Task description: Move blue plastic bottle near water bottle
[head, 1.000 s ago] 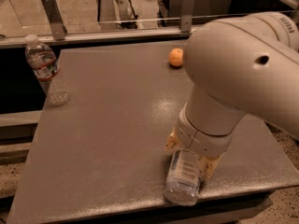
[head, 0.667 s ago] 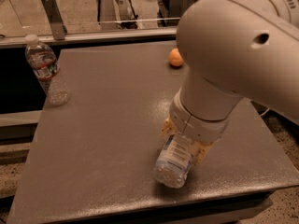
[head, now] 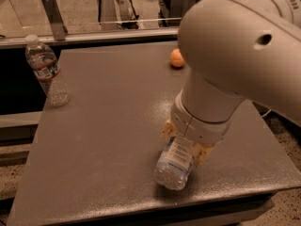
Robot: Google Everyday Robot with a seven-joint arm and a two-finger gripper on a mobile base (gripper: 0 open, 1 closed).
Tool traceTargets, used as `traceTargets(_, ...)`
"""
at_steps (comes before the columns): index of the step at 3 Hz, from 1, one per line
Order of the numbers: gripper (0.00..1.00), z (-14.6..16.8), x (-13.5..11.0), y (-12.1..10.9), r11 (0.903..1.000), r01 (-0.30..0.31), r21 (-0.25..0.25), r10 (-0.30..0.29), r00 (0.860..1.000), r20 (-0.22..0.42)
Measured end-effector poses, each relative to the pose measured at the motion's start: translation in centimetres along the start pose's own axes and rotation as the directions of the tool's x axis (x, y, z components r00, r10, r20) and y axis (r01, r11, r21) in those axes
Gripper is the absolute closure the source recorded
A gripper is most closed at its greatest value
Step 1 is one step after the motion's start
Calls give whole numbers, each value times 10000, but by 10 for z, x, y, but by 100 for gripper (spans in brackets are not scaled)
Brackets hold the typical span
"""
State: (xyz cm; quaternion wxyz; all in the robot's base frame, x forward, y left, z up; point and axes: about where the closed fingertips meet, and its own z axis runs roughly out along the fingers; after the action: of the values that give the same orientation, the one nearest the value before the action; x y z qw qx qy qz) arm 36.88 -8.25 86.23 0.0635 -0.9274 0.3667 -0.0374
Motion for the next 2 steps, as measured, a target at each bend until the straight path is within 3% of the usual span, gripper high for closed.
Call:
traceTargets(1,100,-5,0,-17,9989,18,475,-15,10000,-75)
traceTargets(2,100,-7,10,-63,9915,246,1280,-216,9994,-254)
